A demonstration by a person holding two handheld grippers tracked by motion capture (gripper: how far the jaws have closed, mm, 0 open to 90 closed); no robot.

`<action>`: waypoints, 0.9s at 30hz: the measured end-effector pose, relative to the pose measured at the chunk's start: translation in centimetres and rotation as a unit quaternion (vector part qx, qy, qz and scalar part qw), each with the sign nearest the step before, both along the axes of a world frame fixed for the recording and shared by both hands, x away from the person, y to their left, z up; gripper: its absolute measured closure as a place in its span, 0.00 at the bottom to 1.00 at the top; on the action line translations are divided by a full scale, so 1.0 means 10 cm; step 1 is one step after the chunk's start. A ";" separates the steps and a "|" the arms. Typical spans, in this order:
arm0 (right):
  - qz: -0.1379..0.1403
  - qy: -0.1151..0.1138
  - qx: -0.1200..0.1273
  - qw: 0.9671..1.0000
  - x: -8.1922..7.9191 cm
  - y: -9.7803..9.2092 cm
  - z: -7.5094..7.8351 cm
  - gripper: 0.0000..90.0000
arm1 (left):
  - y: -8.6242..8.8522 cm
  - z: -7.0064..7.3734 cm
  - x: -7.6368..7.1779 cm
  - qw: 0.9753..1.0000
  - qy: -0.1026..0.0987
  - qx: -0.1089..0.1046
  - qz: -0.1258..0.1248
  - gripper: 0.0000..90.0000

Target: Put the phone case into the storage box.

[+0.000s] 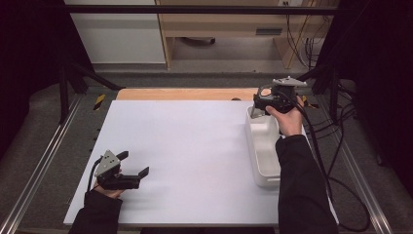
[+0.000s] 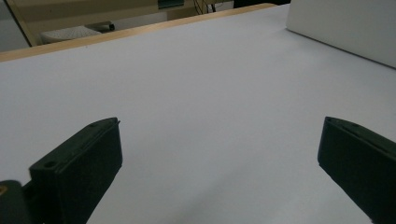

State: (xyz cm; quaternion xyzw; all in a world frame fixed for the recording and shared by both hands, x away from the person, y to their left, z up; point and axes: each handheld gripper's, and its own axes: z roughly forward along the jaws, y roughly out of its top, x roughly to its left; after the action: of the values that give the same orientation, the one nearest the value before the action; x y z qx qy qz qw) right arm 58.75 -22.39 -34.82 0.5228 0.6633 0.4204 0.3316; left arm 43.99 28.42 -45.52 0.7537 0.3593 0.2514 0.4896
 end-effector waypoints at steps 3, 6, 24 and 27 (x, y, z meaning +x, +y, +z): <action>-0.003 0.004 0.000 1.000 0.03 0.00 -0.04 0.13 | -0.01 0.00 0.00 1.000 0.001 0.002 -0.002 0.00; -0.009 0.009 0.000 1.000 0.06 0.00 -0.08 0.13 | -0.01 0.00 0.00 1.000 0.001 0.003 -0.002 0.00; -0.025 0.037 -0.014 0.999 0.25 0.08 -0.34 0.13 | -0.02 -0.02 0.01 1.000 0.002 0.008 -0.005 0.00; -0.028 0.043 -0.015 0.999 0.26 0.09 -0.37 0.13 | -0.02 -0.02 0.01 1.000 0.002 0.008 -0.005 0.00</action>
State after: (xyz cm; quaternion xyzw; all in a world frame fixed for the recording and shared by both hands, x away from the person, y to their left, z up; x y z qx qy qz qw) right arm 61.40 -21.50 -38.55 0.5537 0.6684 0.3783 0.3219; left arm 44.07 28.18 -45.68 0.7600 0.3541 0.2503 0.4840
